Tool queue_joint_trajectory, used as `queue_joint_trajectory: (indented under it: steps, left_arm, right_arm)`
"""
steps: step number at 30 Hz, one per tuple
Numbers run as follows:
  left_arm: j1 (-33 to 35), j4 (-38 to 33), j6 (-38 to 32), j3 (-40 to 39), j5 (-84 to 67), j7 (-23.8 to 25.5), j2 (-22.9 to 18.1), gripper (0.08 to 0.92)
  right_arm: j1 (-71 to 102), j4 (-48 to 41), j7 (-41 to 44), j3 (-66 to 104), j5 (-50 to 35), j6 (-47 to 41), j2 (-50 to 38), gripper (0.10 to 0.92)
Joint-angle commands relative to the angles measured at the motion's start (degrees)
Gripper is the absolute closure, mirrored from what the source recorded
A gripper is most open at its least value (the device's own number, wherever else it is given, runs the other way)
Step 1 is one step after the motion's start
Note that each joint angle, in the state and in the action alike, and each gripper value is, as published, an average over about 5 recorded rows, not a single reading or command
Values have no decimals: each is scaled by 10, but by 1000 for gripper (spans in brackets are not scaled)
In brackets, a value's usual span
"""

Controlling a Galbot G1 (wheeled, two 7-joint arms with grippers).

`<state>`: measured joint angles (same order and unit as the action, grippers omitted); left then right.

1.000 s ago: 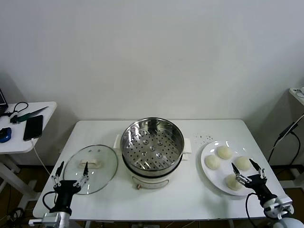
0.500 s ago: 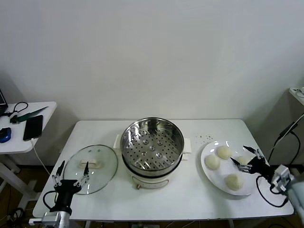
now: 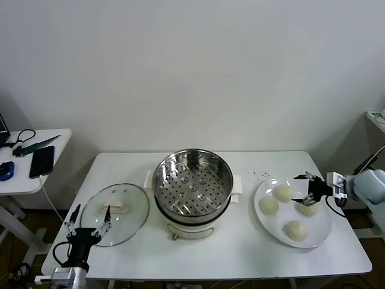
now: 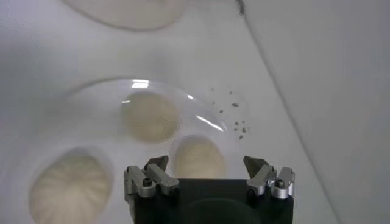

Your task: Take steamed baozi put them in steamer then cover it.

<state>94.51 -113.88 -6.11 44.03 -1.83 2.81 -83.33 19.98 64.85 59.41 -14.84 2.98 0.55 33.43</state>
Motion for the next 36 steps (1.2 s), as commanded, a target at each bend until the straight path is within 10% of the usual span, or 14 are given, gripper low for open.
queue_joint_trajectory:
  steps: [1,36]
  left_arm:
    - [0,2,2,3,-1,-1,3,177]
    - [4,1,8,13,-4,-3,0,177]
  right_arm:
    - [-219,-106,58,-275,29,3,29,203]
    - [-203,-268,43,-256,94,44,186,204]
